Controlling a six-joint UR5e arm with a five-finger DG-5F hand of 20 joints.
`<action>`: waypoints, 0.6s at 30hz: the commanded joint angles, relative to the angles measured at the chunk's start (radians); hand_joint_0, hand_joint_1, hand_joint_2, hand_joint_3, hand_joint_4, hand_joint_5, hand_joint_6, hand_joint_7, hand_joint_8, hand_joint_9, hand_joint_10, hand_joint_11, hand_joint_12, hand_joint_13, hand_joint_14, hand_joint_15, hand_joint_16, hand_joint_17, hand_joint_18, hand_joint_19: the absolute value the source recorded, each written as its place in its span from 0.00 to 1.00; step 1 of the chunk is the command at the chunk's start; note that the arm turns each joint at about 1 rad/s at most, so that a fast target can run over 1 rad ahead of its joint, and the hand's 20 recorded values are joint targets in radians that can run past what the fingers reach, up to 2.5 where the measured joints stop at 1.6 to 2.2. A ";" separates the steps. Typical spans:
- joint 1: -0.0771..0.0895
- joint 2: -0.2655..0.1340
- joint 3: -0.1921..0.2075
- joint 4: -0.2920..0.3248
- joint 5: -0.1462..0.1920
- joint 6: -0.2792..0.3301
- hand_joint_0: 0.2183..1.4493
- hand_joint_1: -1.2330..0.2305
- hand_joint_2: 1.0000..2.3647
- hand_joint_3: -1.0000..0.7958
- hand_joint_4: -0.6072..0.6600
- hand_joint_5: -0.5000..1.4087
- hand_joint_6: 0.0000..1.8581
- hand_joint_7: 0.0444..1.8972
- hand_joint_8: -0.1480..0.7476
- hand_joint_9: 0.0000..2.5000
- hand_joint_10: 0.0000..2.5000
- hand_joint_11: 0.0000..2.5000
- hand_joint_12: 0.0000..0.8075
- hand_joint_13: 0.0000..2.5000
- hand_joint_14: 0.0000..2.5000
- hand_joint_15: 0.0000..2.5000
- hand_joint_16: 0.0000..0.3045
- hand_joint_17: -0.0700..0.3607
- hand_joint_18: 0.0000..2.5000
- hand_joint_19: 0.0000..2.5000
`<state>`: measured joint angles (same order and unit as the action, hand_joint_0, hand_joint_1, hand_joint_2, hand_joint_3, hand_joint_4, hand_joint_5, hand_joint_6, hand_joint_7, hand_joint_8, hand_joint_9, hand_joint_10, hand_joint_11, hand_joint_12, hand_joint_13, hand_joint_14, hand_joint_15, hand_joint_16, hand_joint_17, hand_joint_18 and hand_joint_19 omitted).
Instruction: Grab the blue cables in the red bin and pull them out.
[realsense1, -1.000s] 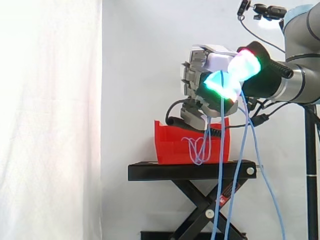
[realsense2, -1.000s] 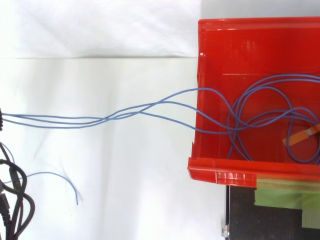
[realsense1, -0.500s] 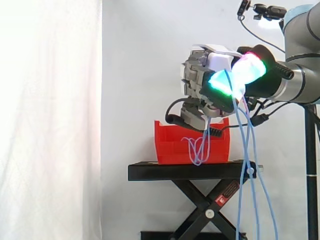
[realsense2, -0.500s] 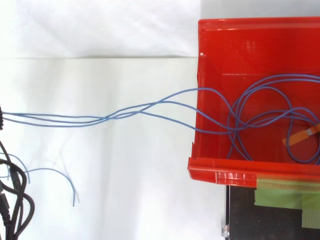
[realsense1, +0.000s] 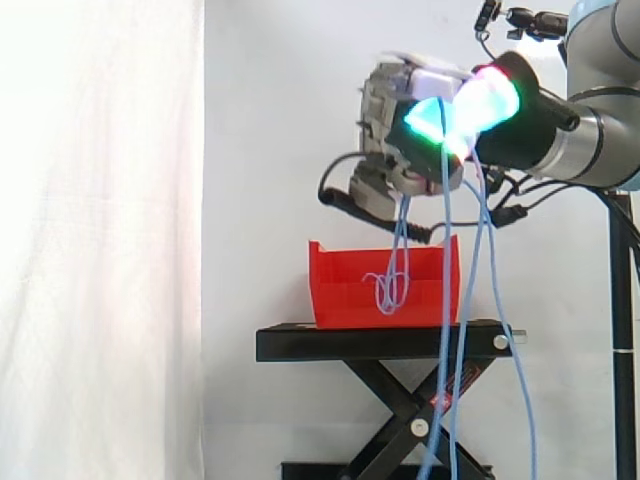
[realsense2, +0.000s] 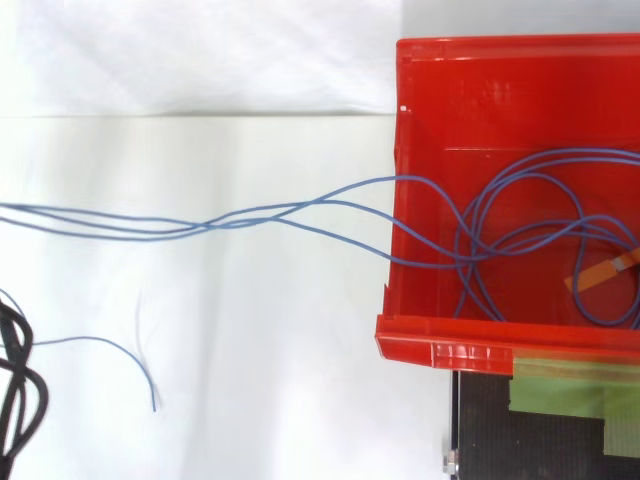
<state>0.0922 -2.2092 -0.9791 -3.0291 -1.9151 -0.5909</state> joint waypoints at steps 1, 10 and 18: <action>0.001 0.000 0.036 0.001 -0.001 -0.053 0.58 0.18 0.00 0.00 0.52 0.69 0.41 0.34 0.41 0.51 0.01 0.60 0.38 0.57 0.02 0.72 0.17 0.43 0.36 0.36; 0.004 -0.001 0.020 0.067 -0.001 -0.227 0.58 0.18 0.00 0.00 0.51 0.69 0.40 0.34 0.41 0.51 0.01 0.60 0.37 0.57 0.01 0.72 0.17 0.43 0.36 0.36; 0.004 0.000 -0.118 0.383 0.018 -0.287 0.58 0.18 0.00 0.00 0.50 0.69 0.39 0.35 0.41 0.51 0.01 0.60 0.37 0.57 0.01 0.72 0.17 0.43 0.36 0.36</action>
<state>0.0970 -2.2092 -1.0437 -2.8297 -1.9094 -0.8847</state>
